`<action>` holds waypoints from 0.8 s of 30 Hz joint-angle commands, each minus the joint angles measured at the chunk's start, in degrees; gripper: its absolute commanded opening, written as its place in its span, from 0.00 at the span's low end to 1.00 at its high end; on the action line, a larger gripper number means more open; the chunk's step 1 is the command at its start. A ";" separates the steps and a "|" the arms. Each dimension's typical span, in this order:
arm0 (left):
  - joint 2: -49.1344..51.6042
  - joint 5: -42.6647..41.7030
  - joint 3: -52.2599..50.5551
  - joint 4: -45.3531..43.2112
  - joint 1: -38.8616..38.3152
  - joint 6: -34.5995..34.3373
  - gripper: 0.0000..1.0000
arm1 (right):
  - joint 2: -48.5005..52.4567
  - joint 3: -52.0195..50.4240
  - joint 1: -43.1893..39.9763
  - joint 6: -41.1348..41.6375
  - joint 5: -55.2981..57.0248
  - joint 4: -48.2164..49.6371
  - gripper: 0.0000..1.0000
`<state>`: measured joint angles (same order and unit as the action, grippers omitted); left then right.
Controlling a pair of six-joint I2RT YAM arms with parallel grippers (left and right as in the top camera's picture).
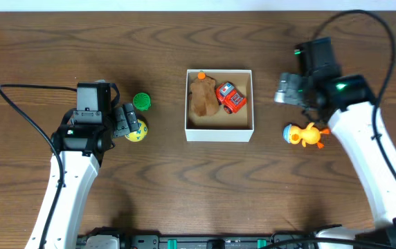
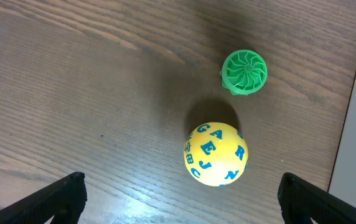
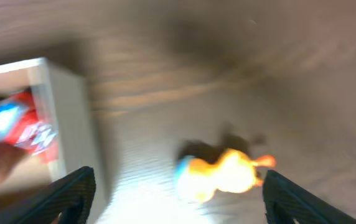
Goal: Pack container
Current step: 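Grasp the yellow rubber duck with the right gripper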
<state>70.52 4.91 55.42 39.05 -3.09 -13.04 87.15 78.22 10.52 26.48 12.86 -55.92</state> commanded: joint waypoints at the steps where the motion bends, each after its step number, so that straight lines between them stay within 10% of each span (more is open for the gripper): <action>1: 0.22 0.70 1.07 0.20 0.28 1.16 0.98 | 2.80 -4.39 -4.55 2.36 -4.20 -0.15 0.90; 15: 0.22 0.70 1.07 0.17 0.28 1.16 0.98 | 11.39 -23.28 -10.58 2.21 -7.19 21.31 0.78; 24: 0.22 0.70 1.07 0.17 0.28 1.16 0.98 | 9.05 -22.14 -10.45 1.73 -15.82 23.98 0.05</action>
<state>70.52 4.93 55.42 39.07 -3.09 -13.04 97.82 55.27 0.16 28.36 2.94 -31.90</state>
